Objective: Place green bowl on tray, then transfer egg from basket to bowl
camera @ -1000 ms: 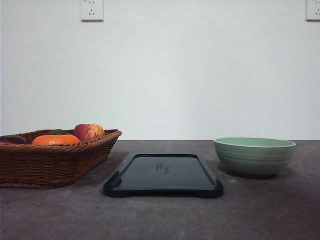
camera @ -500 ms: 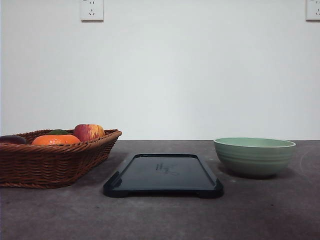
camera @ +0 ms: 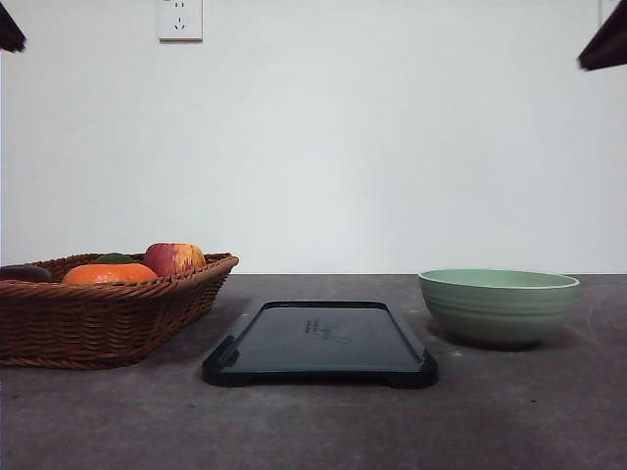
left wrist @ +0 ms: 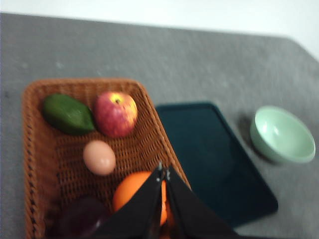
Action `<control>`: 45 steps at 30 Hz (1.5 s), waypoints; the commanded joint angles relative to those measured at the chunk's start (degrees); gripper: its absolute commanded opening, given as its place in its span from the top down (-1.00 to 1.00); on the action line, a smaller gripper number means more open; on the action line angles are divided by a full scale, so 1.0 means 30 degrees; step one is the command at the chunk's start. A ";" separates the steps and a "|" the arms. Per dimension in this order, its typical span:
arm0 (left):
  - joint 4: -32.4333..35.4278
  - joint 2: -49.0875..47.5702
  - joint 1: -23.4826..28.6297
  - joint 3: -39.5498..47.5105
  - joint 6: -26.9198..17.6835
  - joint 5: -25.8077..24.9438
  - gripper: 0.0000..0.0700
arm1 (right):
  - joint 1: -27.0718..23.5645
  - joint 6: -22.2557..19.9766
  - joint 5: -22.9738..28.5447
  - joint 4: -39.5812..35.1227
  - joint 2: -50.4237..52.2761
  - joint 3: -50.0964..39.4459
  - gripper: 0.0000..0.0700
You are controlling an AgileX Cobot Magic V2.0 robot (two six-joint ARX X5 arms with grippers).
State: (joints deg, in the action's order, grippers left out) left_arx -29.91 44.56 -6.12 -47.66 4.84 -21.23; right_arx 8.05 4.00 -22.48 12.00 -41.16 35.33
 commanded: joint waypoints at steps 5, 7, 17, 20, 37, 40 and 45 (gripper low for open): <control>-0.1870 0.1712 -0.0905 -0.1719 -0.2680 -0.0153 1.00 | 0.1340 -0.2541 0.0196 0.2347 -0.2239 0.2010 0.98; -0.2470 0.2123 -0.1168 -0.2005 -0.3603 -0.0153 1.00 | 0.1705 -0.3028 0.0543 0.3042 -0.2807 0.2438 0.98; -0.2587 0.2467 -0.1849 -0.2097 -0.4253 -0.0160 0.17 | 0.2289 -0.3553 0.0634 0.4047 -0.3470 0.2645 0.23; -0.2587 0.2467 -0.1849 -0.2097 -0.4253 -0.0160 -0.01 | 0.2289 -0.3553 0.0641 0.4040 -0.3470 0.2645 0.17; -0.2582 0.2467 -0.1849 -0.2097 -0.3707 -0.0160 0.00 | 0.2231 0.0691 0.4167 0.7871 -0.5509 0.5626 0.17; -0.2583 0.2467 -0.1849 -0.2097 -0.3344 -0.0160 0.00 | 0.2231 0.1295 0.4201 0.8631 -0.6647 0.6501 0.17; -0.2595 0.2467 -0.1849 -0.2097 -0.3163 -0.0160 0.00 | 0.2226 0.1590 0.4769 0.9200 -0.8612 0.7636 0.17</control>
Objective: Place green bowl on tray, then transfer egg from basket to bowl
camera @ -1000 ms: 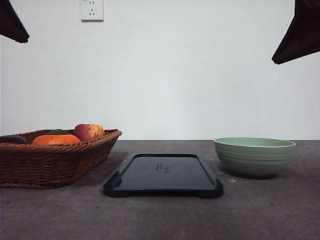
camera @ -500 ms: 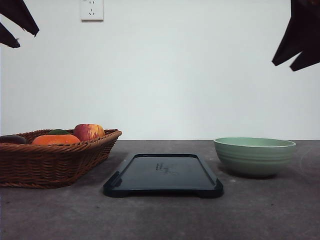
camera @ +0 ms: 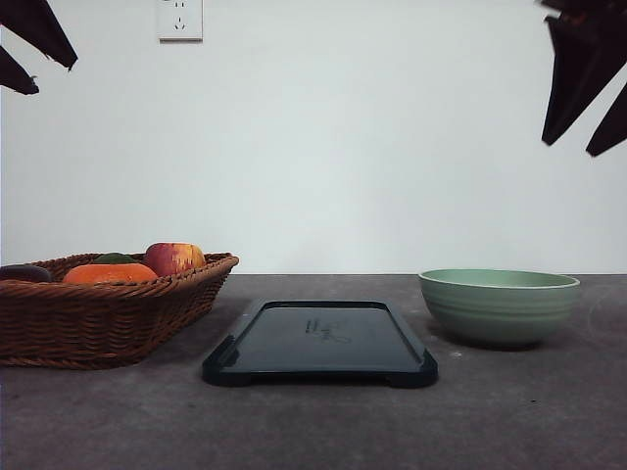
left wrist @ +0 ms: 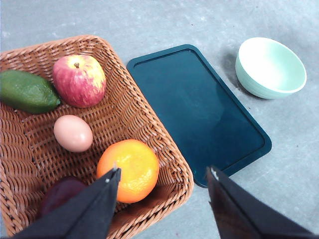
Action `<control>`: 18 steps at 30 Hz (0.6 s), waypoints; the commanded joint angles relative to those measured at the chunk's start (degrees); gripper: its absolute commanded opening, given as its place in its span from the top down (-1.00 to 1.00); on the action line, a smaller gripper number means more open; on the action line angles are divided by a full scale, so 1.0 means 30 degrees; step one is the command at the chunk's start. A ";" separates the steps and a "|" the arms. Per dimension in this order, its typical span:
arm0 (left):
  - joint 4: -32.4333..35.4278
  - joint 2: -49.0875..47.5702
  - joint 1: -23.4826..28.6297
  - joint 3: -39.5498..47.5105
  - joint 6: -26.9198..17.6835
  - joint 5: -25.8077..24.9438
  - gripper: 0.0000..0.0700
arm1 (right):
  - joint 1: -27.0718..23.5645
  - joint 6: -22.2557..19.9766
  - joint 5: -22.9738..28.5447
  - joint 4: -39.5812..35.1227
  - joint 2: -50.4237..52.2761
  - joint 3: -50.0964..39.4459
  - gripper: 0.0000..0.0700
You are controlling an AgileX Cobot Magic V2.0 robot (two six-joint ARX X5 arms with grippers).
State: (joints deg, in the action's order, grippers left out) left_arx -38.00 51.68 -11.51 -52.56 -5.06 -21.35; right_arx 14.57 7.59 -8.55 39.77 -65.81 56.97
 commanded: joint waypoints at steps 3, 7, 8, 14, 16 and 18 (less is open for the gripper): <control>0.0109 0.0095 -0.0051 -0.0466 0.0139 -0.0121 0.00 | -0.0007 0.0428 0.0438 0.0256 -0.1728 0.1192 0.17; 0.0109 0.0095 -0.0051 -0.0466 0.0139 -0.0121 0.00 | -0.0272 0.0416 0.0455 0.0326 -0.3393 0.2117 0.17; 0.0109 0.0095 -0.0051 -0.0466 0.0139 -0.0121 0.00 | -0.0364 0.0416 0.0450 0.0321 -0.3798 0.2337 0.17; 0.0109 0.0095 -0.0051 -0.0466 0.0168 -0.0121 0.00 | -0.1215 0.0416 0.0516 0.0190 -0.5749 0.3051 0.17; 0.0109 0.0095 -0.0051 -0.0466 0.0226 -0.0119 0.00 | -0.1537 0.0404 0.0506 0.0117 -0.6196 0.3052 0.17; 0.0114 0.0095 -0.0051 -0.0466 0.0226 -0.0119 0.00 | -0.1885 0.0348 0.0474 0.0122 -0.6641 0.3052 0.17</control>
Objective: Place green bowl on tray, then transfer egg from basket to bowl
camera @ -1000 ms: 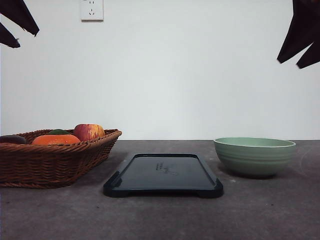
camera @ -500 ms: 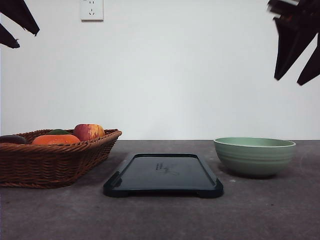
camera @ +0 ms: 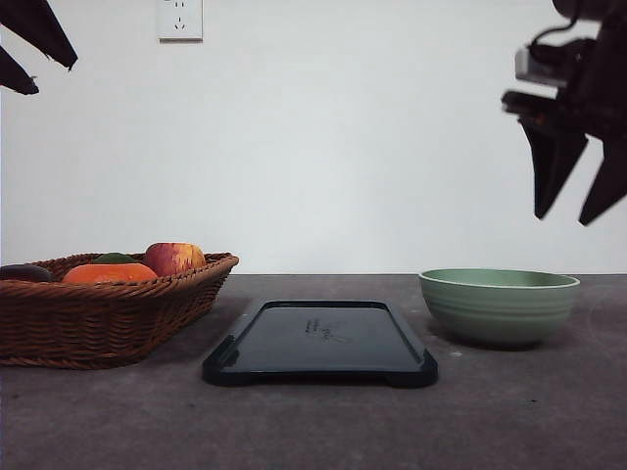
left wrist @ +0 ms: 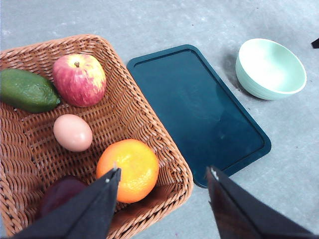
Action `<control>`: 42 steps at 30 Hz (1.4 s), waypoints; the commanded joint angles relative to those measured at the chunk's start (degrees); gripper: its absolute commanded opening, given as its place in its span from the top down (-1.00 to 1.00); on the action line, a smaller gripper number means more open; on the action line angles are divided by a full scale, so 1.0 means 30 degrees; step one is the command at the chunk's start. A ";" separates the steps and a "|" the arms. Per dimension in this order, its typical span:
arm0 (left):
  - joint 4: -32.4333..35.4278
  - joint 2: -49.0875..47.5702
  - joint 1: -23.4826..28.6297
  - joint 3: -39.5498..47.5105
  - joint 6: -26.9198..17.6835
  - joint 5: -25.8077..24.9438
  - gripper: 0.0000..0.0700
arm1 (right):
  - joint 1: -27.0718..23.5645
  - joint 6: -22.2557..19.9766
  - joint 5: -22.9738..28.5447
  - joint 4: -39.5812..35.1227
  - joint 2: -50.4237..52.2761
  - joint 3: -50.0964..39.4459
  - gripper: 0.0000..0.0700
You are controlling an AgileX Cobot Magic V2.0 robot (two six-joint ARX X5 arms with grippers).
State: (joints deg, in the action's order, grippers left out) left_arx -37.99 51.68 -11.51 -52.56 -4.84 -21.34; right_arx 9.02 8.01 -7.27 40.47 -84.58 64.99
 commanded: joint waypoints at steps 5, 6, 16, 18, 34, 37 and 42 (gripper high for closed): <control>0.0122 0.0109 -0.0051 -0.0466 0.0146 -0.0124 0.00 | -0.0636 0.0030 -0.0172 -0.0269 -0.1302 0.0379 0.17; 0.0122 0.0123 -0.0051 -0.0466 0.0146 -0.0119 0.00 | -0.0706 -0.0017 -0.0266 -0.0330 -0.1509 0.0379 0.17; 0.0120 0.0131 -0.0051 -0.0466 0.0146 -0.0117 0.00 | -0.0862 -0.0042 -0.0785 -0.1087 -0.3600 0.0379 0.17; 0.0114 0.0131 -0.0051 -0.0466 0.0146 -0.0117 0.00 | -0.0862 -0.0041 -0.0785 -0.1161 -0.3912 0.0379 0.25; 0.0093 0.0131 -0.0051 -0.0466 0.0153 -0.0117 0.00 | -0.0854 -0.0211 -0.1118 -0.0256 -0.4000 0.1150 1.00; 0.0093 0.0131 -0.0051 -0.0466 0.0153 -0.0117 0.00 | -0.0798 -0.0337 -0.1408 0.0632 -0.3604 0.1894 1.00; 0.0088 0.0131 -0.0051 -0.0466 0.0153 -0.0124 0.00 | -0.0383 -0.0788 -0.1803 0.2832 -0.3432 0.3913 1.00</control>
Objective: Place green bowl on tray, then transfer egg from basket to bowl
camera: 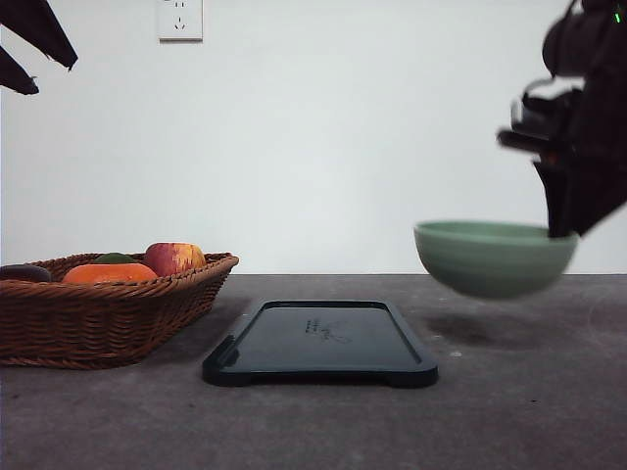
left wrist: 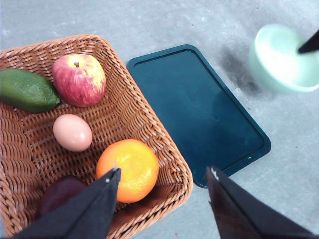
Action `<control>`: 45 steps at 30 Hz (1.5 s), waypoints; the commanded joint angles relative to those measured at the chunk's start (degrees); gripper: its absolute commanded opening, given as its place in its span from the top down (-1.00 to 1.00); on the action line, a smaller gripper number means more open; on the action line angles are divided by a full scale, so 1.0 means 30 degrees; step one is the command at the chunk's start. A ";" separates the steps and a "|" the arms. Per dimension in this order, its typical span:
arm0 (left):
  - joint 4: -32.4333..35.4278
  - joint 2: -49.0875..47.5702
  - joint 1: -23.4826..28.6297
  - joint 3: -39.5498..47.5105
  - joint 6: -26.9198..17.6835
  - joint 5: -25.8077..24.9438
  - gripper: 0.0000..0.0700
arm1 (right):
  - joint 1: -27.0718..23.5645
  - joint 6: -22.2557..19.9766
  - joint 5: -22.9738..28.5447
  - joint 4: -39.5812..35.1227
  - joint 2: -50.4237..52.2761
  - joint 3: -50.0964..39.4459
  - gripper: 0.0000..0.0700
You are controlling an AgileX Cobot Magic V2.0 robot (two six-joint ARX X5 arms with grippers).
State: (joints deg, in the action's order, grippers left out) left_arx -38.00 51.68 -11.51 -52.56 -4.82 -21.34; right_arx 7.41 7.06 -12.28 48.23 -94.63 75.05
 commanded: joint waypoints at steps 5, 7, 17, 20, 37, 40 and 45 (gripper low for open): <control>0.0095 0.0131 -0.0051 -0.0466 0.0146 -0.0117 0.00 | 0.1110 -0.0629 -0.0127 0.1226 -0.0080 0.2229 1.00; 0.0095 0.0131 -0.0051 -0.0466 0.0146 -0.0122 0.00 | 0.1587 -0.0621 -0.0126 0.1224 -0.0083 0.2572 1.00; 0.0101 0.0131 -0.0044 -0.0466 0.0146 -0.0117 0.00 | 0.4345 -0.0347 -0.0120 -0.0414 -0.0918 0.3075 1.00; 0.0102 0.0146 -0.0044 -0.0466 0.0146 -0.0117 0.00 | 0.4910 -0.0352 -0.0120 -0.0575 -0.1662 0.3430 1.00; 0.0095 0.0146 -0.0044 -0.0466 0.0417 -0.0117 0.00 | 0.5721 -0.0286 -0.0471 -0.1020 -0.6556 0.6310 1.00; 0.0089 0.0146 -0.0044 -0.0466 0.0439 -0.0117 0.00 | 0.5721 -0.0109 -0.0481 -0.0986 -0.7214 0.6903 1.00; 0.0095 0.0146 -0.0044 -0.0466 0.0474 -0.0117 0.00 | 0.5714 -0.0042 -0.0622 -0.0963 -0.7908 0.7168 1.00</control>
State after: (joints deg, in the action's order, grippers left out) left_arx -37.99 51.70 -11.51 -52.56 -3.55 -21.34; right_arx 24.27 6.28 -13.79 45.56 -116.60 95.11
